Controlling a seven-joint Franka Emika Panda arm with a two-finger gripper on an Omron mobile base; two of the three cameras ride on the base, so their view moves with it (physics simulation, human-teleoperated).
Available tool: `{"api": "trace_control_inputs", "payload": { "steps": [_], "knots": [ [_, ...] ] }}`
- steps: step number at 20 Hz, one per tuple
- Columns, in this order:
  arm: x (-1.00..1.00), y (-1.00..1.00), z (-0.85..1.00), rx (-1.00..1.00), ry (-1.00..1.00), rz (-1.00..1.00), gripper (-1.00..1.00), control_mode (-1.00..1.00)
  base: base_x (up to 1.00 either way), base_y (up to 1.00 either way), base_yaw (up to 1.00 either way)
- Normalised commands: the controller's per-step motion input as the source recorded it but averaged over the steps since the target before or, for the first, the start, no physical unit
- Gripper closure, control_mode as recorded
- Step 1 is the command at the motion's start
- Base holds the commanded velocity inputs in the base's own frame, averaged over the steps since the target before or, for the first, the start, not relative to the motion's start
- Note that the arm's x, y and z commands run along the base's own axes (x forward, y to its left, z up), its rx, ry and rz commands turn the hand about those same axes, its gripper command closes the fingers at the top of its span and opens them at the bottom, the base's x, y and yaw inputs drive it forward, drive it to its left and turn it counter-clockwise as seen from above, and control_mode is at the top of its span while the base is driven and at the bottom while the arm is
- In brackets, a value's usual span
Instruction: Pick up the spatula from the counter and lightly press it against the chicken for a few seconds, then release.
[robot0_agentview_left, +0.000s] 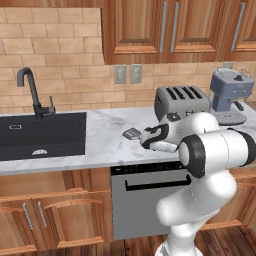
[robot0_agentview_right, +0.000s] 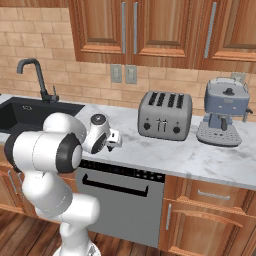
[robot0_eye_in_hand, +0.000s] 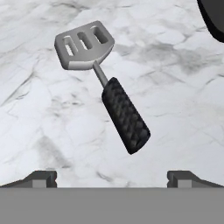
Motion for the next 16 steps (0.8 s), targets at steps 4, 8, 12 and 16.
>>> {"api": "trace_control_inputs", "payload": {
  "steps": [4, 8, 12, 16],
  "knots": [
    [0.09, 0.0, -0.02, 0.0, 0.0, 0.0, -1.0, -1.0, 0.0, 0.0, 0.0],
    [0.13, 0.0, -0.03, 0.0, 0.0, 0.0, -1.0, -1.0, 0.0, 0.0, 0.0],
    [0.14, 0.0, -0.05, 0.0, 0.0, 0.0, -1.0, -1.0, 0.0, 0.0, 0.0],
    [0.11, 0.0, -0.07, 0.0, 0.0, 0.0, -1.0, -1.0, 0.0, 0.0, 0.0]
  ]
}}
